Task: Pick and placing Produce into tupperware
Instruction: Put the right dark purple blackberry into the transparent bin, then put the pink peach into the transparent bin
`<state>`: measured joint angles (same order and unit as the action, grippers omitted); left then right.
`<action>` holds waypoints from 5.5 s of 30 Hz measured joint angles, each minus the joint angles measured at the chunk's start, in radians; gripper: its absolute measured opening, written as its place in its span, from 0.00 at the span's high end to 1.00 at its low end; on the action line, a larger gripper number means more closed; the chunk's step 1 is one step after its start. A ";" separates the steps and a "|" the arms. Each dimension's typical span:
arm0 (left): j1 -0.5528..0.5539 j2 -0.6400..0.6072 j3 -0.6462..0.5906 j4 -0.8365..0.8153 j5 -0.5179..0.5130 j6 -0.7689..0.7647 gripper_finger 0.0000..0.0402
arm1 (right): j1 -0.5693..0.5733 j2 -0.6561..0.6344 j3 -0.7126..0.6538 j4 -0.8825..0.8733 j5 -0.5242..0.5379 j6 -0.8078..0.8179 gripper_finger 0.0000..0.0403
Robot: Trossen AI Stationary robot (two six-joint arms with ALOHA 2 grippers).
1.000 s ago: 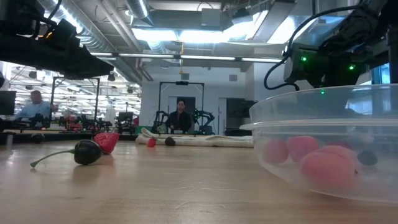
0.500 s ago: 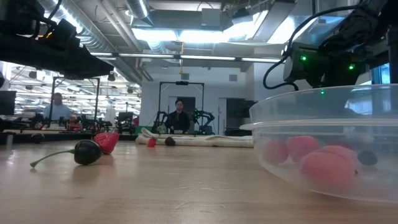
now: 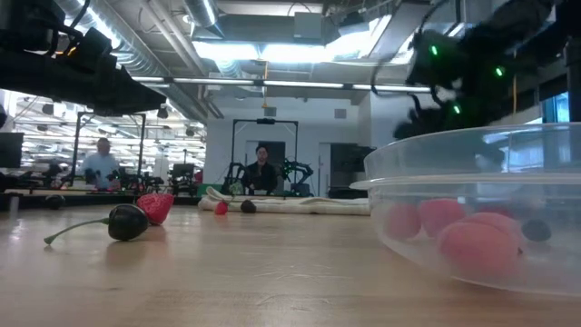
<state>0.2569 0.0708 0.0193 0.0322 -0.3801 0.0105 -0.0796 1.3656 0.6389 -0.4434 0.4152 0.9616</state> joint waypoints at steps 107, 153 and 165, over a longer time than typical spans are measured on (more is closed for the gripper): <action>0.000 0.000 0.000 0.000 0.000 -0.003 0.41 | 0.635 0.347 0.276 0.343 -0.436 0.077 0.70; 0.000 0.000 0.000 0.000 0.000 0.000 0.41 | 0.349 -0.073 0.276 -0.618 0.041 0.438 0.55; 0.000 0.000 0.000 0.000 0.000 0.000 0.41 | 0.068 -0.071 0.210 -0.652 0.039 0.367 0.55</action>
<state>0.2566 0.0711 0.0189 0.0322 -0.3804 0.0109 -0.0118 1.2942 0.8493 -1.0953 0.4537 1.3287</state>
